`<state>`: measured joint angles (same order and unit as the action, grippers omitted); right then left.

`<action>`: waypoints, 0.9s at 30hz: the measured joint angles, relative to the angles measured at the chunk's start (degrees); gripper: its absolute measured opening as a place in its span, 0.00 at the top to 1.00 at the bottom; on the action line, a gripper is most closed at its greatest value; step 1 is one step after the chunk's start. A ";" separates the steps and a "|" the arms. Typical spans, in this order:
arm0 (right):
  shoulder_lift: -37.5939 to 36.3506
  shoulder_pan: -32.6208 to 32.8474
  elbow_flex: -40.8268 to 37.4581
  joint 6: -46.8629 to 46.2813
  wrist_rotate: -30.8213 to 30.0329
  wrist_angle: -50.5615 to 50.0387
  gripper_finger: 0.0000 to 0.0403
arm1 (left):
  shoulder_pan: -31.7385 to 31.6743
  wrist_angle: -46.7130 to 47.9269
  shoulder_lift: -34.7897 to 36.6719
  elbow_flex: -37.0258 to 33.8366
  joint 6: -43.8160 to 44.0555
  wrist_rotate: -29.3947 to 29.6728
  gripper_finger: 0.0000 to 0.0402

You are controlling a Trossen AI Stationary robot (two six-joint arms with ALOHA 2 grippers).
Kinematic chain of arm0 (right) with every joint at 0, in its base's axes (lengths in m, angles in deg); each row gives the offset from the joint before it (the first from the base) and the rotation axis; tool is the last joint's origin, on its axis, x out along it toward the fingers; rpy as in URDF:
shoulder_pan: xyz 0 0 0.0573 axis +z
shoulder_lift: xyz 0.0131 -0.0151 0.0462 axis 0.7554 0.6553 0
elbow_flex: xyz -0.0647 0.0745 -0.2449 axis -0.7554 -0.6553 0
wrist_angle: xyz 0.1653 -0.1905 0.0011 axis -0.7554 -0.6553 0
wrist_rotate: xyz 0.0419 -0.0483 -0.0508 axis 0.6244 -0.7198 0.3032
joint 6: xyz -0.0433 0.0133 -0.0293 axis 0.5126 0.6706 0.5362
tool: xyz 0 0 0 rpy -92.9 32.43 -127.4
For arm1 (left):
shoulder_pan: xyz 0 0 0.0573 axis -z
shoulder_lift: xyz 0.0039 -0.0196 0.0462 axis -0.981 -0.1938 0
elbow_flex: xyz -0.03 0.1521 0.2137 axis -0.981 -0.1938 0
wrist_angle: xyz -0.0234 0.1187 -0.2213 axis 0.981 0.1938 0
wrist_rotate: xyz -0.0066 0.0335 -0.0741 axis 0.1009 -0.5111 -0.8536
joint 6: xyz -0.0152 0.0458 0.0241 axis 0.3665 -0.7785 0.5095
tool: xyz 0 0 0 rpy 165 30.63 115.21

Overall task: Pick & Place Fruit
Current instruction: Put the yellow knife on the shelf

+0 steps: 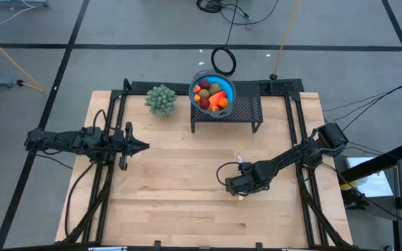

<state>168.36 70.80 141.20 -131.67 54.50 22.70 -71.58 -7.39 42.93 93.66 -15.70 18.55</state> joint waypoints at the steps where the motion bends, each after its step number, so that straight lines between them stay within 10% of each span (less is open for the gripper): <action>1: 0.01 0.00 -0.01 -0.02 0.00 -0.07 0.61 | 0.01 0.00 0.00 0.00 0.01 0.00 0.95; 27: -4.66 -0.05 -0.44 4.29 0.85 -2.82 0.84 | 0.00 -0.02 0.02 0.00 0.89 0.00 0.95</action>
<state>163.70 70.75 140.76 -127.37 55.35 19.88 -71.58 -7.41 42.96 93.66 -14.81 18.55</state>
